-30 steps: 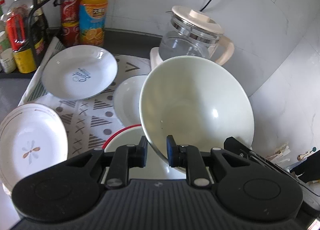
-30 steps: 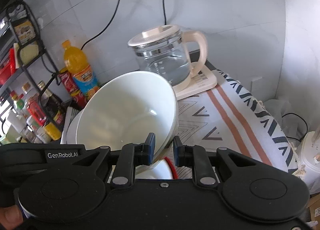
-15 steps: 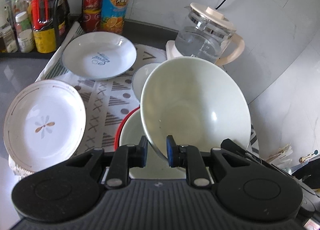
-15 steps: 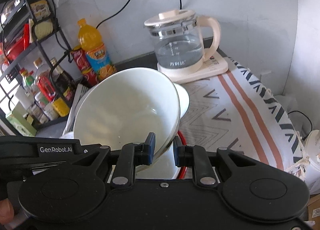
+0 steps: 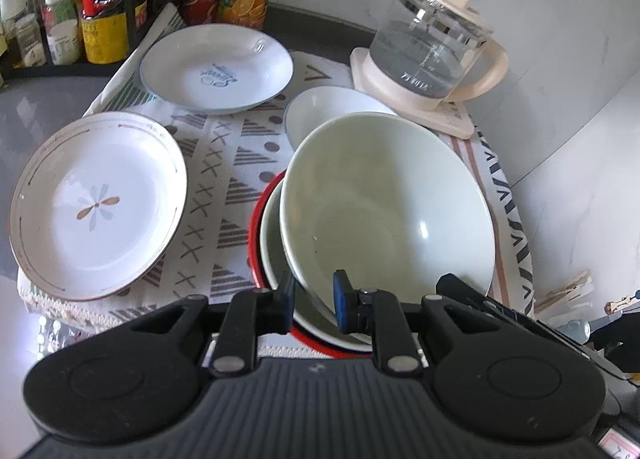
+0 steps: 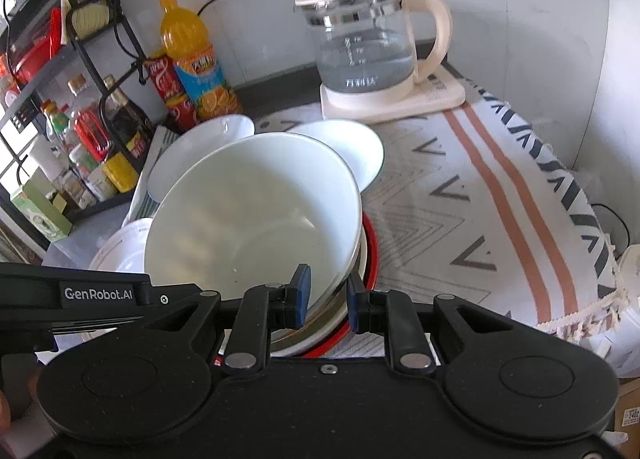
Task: Organize plates and bowls
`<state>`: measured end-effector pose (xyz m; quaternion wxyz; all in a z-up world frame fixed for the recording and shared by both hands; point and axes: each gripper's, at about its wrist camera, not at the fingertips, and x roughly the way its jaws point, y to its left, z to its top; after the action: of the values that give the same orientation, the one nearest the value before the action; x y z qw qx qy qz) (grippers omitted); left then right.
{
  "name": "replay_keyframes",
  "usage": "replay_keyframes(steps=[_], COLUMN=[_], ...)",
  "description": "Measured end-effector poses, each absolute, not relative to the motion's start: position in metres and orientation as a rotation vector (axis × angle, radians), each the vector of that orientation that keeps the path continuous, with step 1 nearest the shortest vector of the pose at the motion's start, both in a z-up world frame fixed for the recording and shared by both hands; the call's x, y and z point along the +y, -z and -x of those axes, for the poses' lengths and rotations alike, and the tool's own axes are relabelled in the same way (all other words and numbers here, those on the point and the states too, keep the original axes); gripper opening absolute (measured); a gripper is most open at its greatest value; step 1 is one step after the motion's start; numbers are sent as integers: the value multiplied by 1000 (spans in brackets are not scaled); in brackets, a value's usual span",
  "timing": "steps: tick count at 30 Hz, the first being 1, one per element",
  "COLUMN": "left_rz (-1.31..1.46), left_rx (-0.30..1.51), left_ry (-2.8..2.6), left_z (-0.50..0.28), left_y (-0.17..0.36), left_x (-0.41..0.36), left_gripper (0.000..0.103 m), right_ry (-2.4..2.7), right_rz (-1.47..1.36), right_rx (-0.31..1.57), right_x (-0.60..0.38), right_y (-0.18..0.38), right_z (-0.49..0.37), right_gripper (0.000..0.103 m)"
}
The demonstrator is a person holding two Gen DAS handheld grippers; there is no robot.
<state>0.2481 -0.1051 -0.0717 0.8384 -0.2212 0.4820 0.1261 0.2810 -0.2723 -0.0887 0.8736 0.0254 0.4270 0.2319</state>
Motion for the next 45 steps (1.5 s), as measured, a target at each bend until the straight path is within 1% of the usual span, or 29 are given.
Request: replay_keyframes(steps=[10,15,18,25,26,30,32,33,36,37,39,43,45], left_rz=[442,428,411,361,364,379,387,387,384,387,396,422,432], left_rx=[1046,1062,1066,1055,1054,1054,1049,1044,1033,1033,1035,1047,1040], left_ry=[-280,-286,-291,-300,-308,-335,-351,-356,-369,-372,-380,-382,-384], left_z=[-251,-253,-252,-251,-250,-247,-247,-246,-245,-245,-245,-245,-243], left_y=[78,77,77,69,67,62,59,57,53,52,52,52,50], left_x=[-109,-110,-112,-111,-110,-105,-103,-102,-101,-100,-98,-92,-89], left_gripper=[19,19,22,22,24,30,41,46,50,51,56,64,68], right_ry=[-489,-495,-496,-495,-493,-502,-499,-495,-485,-484,-484,-480,-488], right_rz=[-41,-51,-54,-58,-62,-67,-62,-58,-56,-55,-56,-56,-58], right_rx=[904,905,903,907,904,900,897,901,922,928,928,937,931], right_x=[-271,-272,-272,-272,-273,-276,-279,-280,-283,-284,-286,-286,-285], right_y=[95,95,96,95,93,87,86,87,90,92,93,89,86], right_z=[-284,-286,-286,-287,-286,-284,-283,-283,-284,-284,-283,-284,-284], right_gripper=[19,21,22,24,25,36,40,41,42,43,48,49,52])
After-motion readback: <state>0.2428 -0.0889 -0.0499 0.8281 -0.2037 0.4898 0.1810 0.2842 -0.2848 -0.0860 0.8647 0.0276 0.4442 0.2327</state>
